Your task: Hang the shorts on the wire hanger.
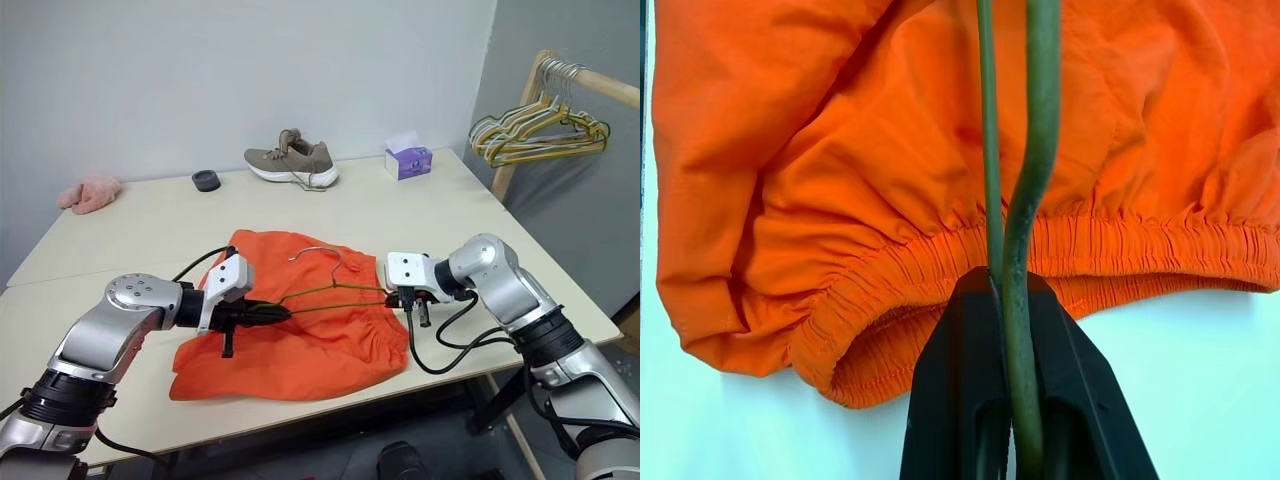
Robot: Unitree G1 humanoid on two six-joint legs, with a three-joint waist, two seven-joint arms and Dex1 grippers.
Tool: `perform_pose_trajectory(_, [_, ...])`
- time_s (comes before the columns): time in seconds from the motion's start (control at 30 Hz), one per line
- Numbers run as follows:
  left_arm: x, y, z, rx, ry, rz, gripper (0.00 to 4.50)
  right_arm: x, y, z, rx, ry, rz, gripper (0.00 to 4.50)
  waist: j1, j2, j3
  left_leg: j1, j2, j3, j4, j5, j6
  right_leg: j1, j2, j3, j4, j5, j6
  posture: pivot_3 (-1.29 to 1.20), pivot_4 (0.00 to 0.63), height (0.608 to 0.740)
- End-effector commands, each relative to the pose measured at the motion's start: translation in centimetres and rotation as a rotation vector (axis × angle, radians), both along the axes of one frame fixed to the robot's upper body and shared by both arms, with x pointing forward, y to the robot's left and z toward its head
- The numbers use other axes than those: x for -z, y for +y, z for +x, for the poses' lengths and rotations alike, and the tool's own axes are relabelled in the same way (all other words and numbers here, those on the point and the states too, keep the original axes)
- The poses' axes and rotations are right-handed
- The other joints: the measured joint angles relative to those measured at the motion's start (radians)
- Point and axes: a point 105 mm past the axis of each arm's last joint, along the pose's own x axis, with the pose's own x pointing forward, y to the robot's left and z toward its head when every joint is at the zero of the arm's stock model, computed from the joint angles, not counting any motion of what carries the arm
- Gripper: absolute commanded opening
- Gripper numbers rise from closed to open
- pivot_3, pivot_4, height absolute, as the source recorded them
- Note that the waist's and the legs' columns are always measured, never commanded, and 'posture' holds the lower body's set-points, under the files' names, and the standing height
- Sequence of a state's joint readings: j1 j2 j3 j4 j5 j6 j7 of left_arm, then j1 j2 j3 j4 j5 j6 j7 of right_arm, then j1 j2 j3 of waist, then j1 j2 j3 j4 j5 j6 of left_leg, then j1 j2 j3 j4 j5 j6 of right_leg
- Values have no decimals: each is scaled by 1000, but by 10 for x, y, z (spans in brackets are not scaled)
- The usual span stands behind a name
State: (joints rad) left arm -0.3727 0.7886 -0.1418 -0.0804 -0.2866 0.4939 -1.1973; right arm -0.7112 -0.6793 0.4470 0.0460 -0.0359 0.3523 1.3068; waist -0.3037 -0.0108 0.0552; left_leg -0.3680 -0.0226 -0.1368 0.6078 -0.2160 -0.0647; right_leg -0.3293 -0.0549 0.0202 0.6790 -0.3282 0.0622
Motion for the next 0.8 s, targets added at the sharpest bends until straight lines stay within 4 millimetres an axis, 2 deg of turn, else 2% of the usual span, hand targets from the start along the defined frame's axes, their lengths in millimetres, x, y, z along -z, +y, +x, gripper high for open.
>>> perform_pose_trajectory(0.03, [-14, -1, 8, -17, -76, -30, 688, -11, -5, -1, 16, -16, 29, 0, 0, 0, 0, 0, 0, 0, 0, 0, 0, 0, 0, 0, 0, 0, 0, -300, 0, 740])
perform_pose_trajectory(0.17, [-26, 5, 15, -117, -81, -151, 1902, -9, -23, 0, 89, -11, 27, 0, 0, 0, 0, -2, 0, 0, 0, 0, 0, -1, 0, 0, 0, 0, 0, -307, 0, 740])
perform_pose_trajectory(0.27, [-33, 11, 13, -155, -57, -225, 2747, -6, -37, 0, 150, -4, 20, 0, -3, 0, 0, -5, 0, 0, 1, 0, 0, -4, 0, 0, 0, 0, 0, -314, 0, 740])
perform_pose_trajectory(0.37, [-35, 20, 11, -197, -34, -269, 2747, -3, -53, -3, 227, 23, 30, 0, -5, 0, 0, -6, 0, 0, 1, 0, 0, -5, 0, 0, 1, 0, 0, -317, 0, 740])
perform_pose_trajectory(0.5, [-25, 39, 10, -277, -23, -258, 2747, -1, -76, -7, 367, 84, 72, 0, -4, 0, 0, -7, 0, 1, 1, 0, 0, -6, 0, -1, 1, 0, 0, -317, 0, 740])
perform_pose_trajectory(0.63, [7, 53, -5, -324, 56, -197, 2747, 3, -106, -12, 604, 199, 153, 0, -4, 0, 0, -6, 0, 1, 1, 0, 0, -5, 0, -1, 1, 0, 0, -325, 0, 740])
perform_pose_trajectory(0.73, [23, 54, -17, -314, 87, -164, 2747, 9, -116, -21, 701, 282, 177, 0, -3, 0, 0, -7, 0, 1, 1, 0, 0, -6, 0, -1, 1, 0, 0, -334, 0, 740])
perform_pose_trajectory(0.8, [27, 52, -21, -306, 88, -166, 2747, 15, -119, -26, 752, 333, 186, 0, -2, 0, 0, -7, 0, 2, 1, 0, 0, -6, 0, -1, 1, 0, 0, -337, 0, 740])
